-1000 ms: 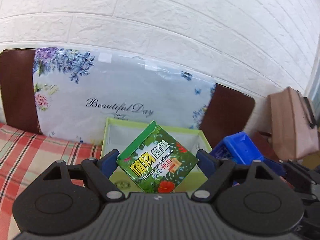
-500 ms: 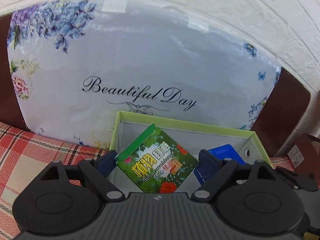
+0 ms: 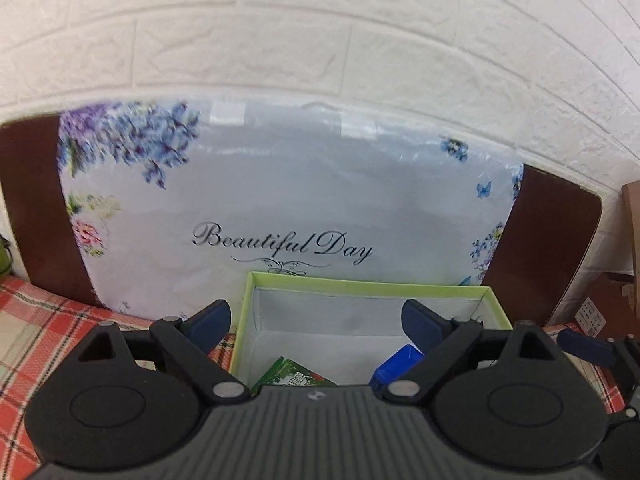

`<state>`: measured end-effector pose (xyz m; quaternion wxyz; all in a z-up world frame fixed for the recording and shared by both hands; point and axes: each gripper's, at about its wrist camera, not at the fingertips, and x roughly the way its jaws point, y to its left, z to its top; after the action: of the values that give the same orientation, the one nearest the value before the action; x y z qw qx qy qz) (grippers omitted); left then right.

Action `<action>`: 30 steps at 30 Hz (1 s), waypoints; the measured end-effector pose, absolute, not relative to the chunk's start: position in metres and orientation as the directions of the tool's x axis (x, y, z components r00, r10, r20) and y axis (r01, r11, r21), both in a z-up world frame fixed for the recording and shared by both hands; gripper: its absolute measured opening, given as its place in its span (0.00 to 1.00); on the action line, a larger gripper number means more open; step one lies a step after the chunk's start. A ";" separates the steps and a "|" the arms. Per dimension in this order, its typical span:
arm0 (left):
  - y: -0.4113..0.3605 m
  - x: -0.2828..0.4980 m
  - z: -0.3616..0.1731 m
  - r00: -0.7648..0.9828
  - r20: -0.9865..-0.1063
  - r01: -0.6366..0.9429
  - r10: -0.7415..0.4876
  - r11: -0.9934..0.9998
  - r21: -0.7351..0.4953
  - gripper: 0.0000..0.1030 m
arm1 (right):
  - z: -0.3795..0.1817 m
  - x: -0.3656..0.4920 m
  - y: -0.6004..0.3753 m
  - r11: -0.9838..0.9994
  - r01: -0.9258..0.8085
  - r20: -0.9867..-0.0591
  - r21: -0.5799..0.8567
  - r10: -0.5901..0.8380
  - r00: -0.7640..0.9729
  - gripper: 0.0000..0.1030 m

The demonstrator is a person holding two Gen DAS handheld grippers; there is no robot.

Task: Organize objects
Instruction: 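Lower the green packet and blue bottle into the lime box, open both tools, then grasp the corn snack bag with the left tool while the right tool grasps the gloves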

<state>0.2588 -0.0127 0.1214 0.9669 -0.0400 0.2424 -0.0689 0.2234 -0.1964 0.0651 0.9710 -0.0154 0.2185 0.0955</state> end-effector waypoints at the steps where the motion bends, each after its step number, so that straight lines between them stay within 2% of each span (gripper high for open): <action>1: -0.014 0.247 0.127 0.880 -0.456 0.104 -0.134 0.990 -0.091 0.93 | 0.071 0.213 -0.198 0.982 -0.190 -0.423 0.018 0.180 0.888 1.00; 4: -0.016 0.211 0.138 0.888 -0.446 0.103 -0.110 0.994 -0.039 0.93 | 0.084 0.183 -0.197 0.981 -0.194 -0.418 0.008 0.180 0.891 1.00; 12: -0.010 0.124 0.123 0.887 -0.447 0.093 -0.112 0.994 -0.064 0.95 | 0.094 0.098 -0.191 0.976 -0.216 -0.405 -0.032 0.185 0.895 1.00; 25: 0.016 0.050 0.070 0.861 -0.497 0.082 -0.110 0.994 -0.078 0.95 | 0.050 0.009 -0.185 0.975 -0.222 -0.415 0.001 0.203 0.887 1.00; 30: 0.031 0.029 0.039 0.823 -0.554 0.079 -0.127 0.991 -0.110 0.95 | 0.026 -0.003 -0.182 0.972 -0.224 -0.463 0.069 0.230 0.856 1.00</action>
<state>0.0291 0.0310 0.0387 0.9538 -0.0410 0.2929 -0.0538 -0.0026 -0.1823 0.0261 0.9633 0.0066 0.2409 0.1177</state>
